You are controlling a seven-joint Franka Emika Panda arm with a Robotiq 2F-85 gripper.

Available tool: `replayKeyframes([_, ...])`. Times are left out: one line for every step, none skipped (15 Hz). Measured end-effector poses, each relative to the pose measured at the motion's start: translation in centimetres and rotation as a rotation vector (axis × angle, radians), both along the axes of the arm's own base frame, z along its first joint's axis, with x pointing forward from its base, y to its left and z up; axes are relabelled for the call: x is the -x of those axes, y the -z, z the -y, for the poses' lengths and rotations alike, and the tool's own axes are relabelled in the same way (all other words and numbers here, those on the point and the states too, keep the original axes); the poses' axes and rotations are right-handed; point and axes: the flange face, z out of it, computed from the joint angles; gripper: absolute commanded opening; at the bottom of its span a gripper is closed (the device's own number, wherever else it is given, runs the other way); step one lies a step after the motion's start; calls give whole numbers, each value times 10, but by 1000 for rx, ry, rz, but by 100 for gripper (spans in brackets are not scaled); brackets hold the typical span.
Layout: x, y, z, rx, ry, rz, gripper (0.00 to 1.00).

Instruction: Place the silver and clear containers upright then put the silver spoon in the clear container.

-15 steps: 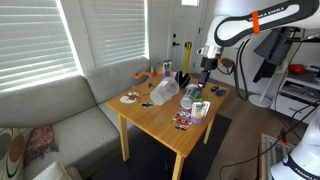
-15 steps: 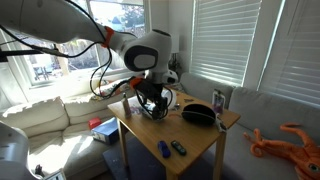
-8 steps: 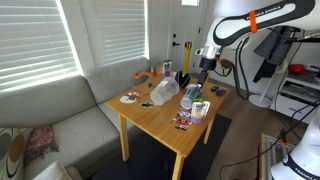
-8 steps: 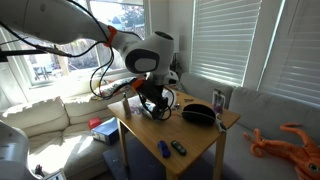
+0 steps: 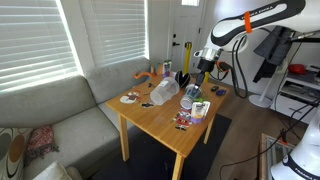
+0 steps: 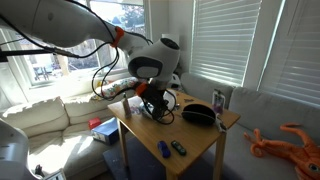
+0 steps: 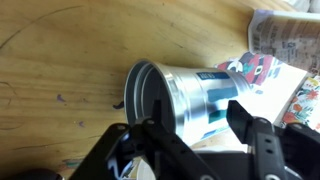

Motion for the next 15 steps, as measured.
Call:
replayKeyframes([-1, 2, 0, -7, 1, -2, 32])
replayKeyframes([-2, 1, -1, -18, 5, 2, 25])
replayKeyframes([-2, 0, -1, -25, 8, 6, 20])
replayKeyframes([-3, -3, -2, -33, 10, 9, 13])
replayKeyframes([-3, -5, -3, -37, 10, 13, 7])
replayKeyframes([-3, -9, -4, -39, 6, 17, 1])
replayKeyframes([-2, -13, -4, -42, 3, 20, 0])
replayKeyframes([0, -18, -5, -42, 0, 22, 0])
replayKeyframes([1, -21, -5, -38, -6, 20, 0])
replayKeyframes([3, -24, -6, -27, -11, 15, 0])
replayKeyframes([5, -26, -6, -12, -16, 5, 0])
replayKeyframes([8, -28, -8, 6, -24, -9, 0])
replayKeyframes([11, -30, -10, 25, -32, -29, 0])
replayKeyframes([14, -31, -11, 45, -40, -55, 0])
replayKeyframes([17, -31, -13, 71, -46, -86, 0])
